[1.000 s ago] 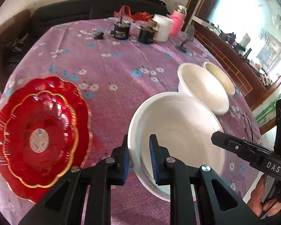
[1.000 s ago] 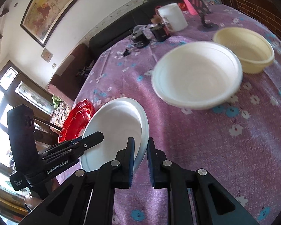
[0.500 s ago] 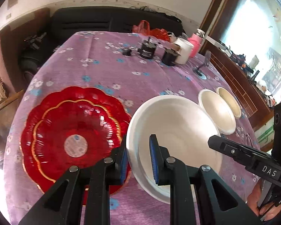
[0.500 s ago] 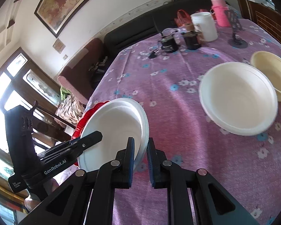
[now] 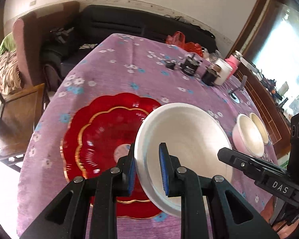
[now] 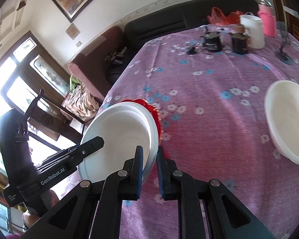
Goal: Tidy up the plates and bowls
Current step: 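Carry the white plate with the left tool over the red plates, then lower the white plate onto the red plates and open the left tool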
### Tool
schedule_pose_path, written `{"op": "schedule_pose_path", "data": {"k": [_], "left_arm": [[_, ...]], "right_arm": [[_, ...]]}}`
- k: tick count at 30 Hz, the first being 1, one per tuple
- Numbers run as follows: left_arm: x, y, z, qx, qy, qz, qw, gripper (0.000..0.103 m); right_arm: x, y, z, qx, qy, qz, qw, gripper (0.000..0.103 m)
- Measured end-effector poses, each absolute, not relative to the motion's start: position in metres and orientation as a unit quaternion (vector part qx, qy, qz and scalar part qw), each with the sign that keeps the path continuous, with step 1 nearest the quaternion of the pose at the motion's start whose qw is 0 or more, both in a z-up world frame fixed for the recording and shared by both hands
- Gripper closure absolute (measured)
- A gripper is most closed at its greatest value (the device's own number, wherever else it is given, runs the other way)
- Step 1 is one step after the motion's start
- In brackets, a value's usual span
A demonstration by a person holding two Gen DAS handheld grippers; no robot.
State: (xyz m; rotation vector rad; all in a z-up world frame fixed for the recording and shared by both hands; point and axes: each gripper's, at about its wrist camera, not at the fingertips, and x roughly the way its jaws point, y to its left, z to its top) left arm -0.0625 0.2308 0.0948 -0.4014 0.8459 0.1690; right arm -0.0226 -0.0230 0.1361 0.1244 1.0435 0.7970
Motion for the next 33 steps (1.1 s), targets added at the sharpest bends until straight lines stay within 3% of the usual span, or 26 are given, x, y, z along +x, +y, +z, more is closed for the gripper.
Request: {"op": "schedule_pose_path", "data": {"k": [33], "left_arm": [[-0.054, 0.272, 0.049, -0.192, 0.425, 0.147, 0.872, 0.082]], "right_arm": [[-0.007, 0.046, 0.084, 0.016, 0.524, 0.367, 0.768, 0.088]]}}
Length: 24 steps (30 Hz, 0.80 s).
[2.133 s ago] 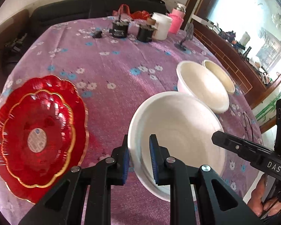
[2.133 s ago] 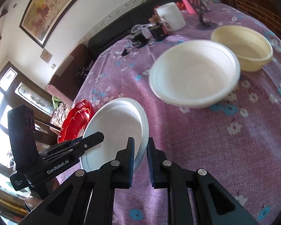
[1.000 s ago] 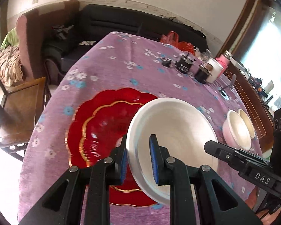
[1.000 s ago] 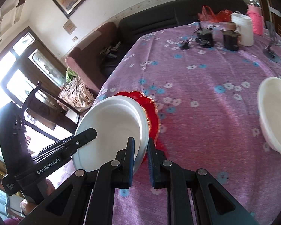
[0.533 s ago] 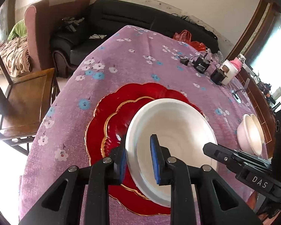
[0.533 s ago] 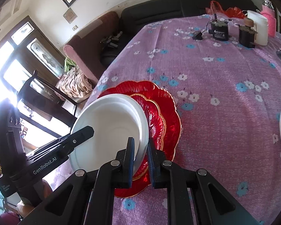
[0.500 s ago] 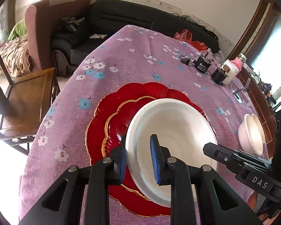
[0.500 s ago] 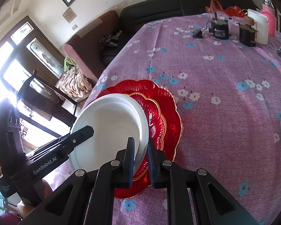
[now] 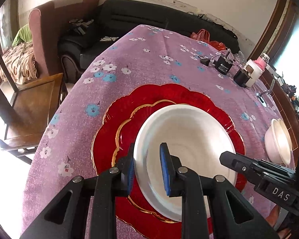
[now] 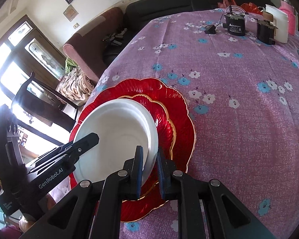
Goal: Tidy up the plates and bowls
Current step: 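Lower the white plate onto the red plates and open the left tool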
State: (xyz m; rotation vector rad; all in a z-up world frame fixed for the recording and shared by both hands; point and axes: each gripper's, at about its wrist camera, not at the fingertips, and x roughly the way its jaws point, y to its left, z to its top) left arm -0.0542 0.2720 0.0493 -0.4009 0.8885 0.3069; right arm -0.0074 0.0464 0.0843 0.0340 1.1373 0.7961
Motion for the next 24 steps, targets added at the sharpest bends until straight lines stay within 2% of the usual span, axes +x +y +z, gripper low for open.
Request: {"op": "schedule_pose_path", "data": {"k": [17, 21, 24], "left_arm": [[-0.0565, 0.2689, 0.0523, -0.162, 0.412, 0.173, 0.880, 0.082], [-0.0573, 0.2683, 0.0536, -0.163, 0.411, 0.172, 0.880, 0.078], [-0.0595, 0.2686, 0.0565, -0.164, 0.407, 0.177, 0.881, 0.066]], "right_arm": [[-0.0091, 0.0531, 0.0836, 0.005, 0.517, 0.368, 0.773, 0.087], [-0.0103, 0.0515, 0.0873, 0.006, 0.513, 0.369, 0.775, 0.087], [-0.0110, 0.0496, 0.0896, 0.008, 0.511, 0.370, 0.776, 0.087]]}}
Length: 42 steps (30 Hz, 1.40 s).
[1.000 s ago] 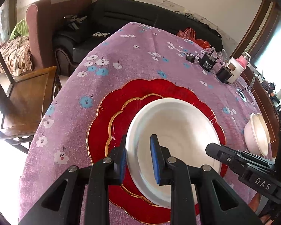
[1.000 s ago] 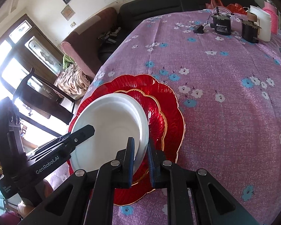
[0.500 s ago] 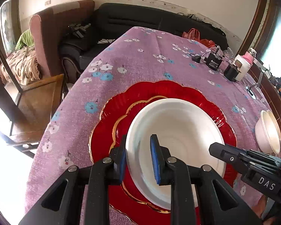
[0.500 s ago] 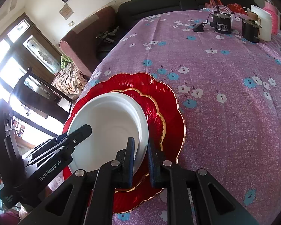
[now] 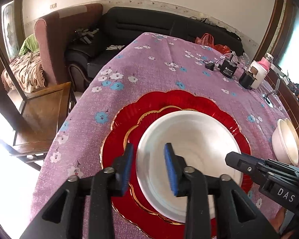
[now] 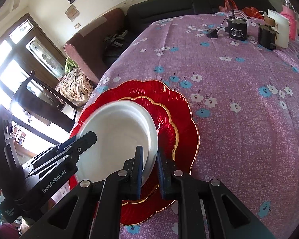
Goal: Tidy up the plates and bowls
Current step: 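Lower the white plate onto the red plates and open the left tool, then grasp the beige plate rim with the right tool and lift it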
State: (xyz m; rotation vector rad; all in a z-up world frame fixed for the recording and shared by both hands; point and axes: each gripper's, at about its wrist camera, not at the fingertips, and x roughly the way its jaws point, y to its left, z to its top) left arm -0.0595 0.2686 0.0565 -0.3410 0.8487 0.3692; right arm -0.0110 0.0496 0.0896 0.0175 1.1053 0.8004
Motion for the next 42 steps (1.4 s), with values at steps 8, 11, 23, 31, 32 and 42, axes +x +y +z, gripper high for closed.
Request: {"op": "schedule_pose_path", "data": {"k": [8, 11, 23, 31, 32, 42], "left_arm": [[-0.072, 0.268, 0.074, -0.163, 0.387, 0.186, 0.888, 0.063], [-0.076, 0.262, 0.084, -0.158, 0.377, 0.187, 0.893, 0.063], [-0.063, 0.185, 0.108, -0.107, 0.376, 0.118, 0.913, 0.062], [-0.031, 0.117, 0.083, -0.086, 0.429, 0.040, 0.898, 0.062], [-0.028, 0.110, 0.079, -0.082, 0.434, 0.035, 0.896, 0.062], [-0.017, 0.058, 0.053, -0.041, 0.472, -0.005, 0.881, 0.062]], "right_arm": [[-0.015, 0.031, 0.100, 0.031, 0.504, 0.370, 0.780, 0.087], [-0.015, 0.016, 0.106, 0.047, 0.500, 0.371, 0.781, 0.087], [0.001, -0.109, 0.134, 0.129, 0.459, 0.322, 0.818, 0.087], [0.022, -0.227, 0.135, 0.197, 0.440, 0.235, 0.844, 0.088], [0.024, -0.240, 0.134, 0.203, 0.439, 0.225, 0.846, 0.088], [0.059, -0.345, 0.127, 0.239, 0.428, 0.099, 0.866, 0.088]]}}
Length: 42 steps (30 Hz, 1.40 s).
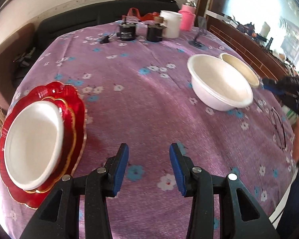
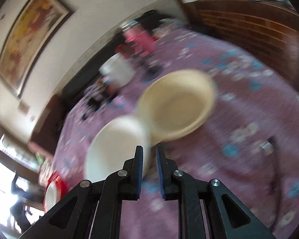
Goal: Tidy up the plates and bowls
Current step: 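Grasp the beige plate rim with the right tool and lift it, then carry the beige plate with the right tool toward the plate stack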
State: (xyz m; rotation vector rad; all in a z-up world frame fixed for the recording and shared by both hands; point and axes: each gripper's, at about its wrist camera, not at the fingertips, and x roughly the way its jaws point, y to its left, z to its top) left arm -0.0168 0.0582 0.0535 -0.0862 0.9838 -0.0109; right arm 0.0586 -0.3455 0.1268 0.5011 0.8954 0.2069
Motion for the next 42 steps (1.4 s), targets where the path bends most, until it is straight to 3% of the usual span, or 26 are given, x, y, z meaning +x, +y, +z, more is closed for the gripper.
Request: {"op": "schedule_pose_path", "data": {"k": [10, 21, 29, 42], "left_arm": [[-0.014, 0.042, 0.050, -0.027, 0.479, -0.014, 0.878, 0.062], [-0.012, 0.035, 0.048, -0.020, 0.482, -0.019, 0.876, 0.062], [-0.012, 0.033, 0.050, -0.019, 0.480, -0.025, 0.877, 0.062], [-0.019, -0.002, 0.057, -0.061, 0.490, -0.139, 0.859, 0.059]], "right_arm": [[0.104, -0.401, 0.096, 0.307, 0.459, 0.049, 0.833, 0.086], [0.123, -0.393, 0.082, 0.312, 0.473, 0.059, 0.822, 0.088], [0.072, -0.411, 0.106, 0.295, 0.450, 0.054, 0.841, 0.095], [-0.052, -0.406, 0.088, 0.295, 0.541, 0.168, 0.770, 0.094]]}}
